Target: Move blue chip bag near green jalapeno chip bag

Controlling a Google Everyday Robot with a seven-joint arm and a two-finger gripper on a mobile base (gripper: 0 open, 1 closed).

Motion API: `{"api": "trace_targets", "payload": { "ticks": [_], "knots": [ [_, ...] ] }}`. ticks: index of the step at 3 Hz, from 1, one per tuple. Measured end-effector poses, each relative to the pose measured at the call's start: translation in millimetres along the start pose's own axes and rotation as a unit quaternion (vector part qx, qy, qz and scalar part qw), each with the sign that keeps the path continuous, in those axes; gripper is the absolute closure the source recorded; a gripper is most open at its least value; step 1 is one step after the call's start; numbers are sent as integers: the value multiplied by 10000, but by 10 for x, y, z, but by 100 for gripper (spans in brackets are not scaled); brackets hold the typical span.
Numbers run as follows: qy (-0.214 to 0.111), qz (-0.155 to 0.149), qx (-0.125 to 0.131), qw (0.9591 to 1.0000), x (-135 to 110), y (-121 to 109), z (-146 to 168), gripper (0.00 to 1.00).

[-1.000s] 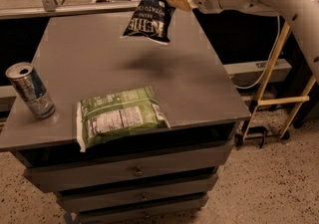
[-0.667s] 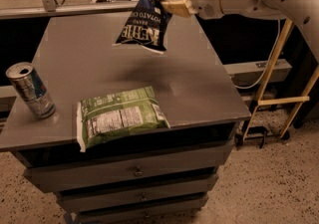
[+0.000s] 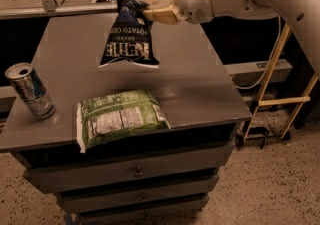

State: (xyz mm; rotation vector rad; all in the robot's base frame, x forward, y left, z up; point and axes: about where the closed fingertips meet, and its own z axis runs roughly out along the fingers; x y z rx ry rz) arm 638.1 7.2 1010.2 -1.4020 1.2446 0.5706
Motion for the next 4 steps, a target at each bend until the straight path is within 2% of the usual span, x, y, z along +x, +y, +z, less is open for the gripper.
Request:
{"api": "trace_targets", "payload": {
  "ticks": [1, 2, 3, 4],
  "knots": [
    [-117, -223, -534, 9983, -119, 177, 59, 28],
    [-79, -369, -997, 9943, -189, 343, 17, 4],
    [-69, -376, -1113, 9931, -186, 400, 17, 0],
    [-69, -376, -1114, 9930, -186, 401, 18, 0]
  ]
}}
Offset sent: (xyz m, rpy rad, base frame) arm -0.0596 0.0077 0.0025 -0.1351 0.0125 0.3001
